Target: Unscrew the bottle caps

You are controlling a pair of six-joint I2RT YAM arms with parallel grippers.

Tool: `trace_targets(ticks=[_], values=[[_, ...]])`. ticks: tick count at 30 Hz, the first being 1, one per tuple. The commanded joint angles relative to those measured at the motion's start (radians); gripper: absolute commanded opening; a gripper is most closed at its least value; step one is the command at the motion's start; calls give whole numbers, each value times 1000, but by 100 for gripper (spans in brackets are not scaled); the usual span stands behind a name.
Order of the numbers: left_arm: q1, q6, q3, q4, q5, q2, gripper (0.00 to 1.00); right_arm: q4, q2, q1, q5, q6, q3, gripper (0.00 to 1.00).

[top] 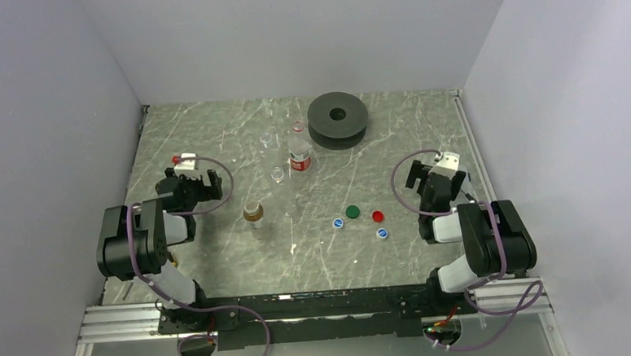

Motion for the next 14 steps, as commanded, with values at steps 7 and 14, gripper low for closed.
trace_targets(ticks=[7, 14], values=[[-5, -6, 2, 5, -30, 1, 99, 113, -12, -2, -45, -25, 5, 100], [-9, -2, 8, -20, -34, -9, 99, 107, -16, -2, -46, -23, 7, 100]])
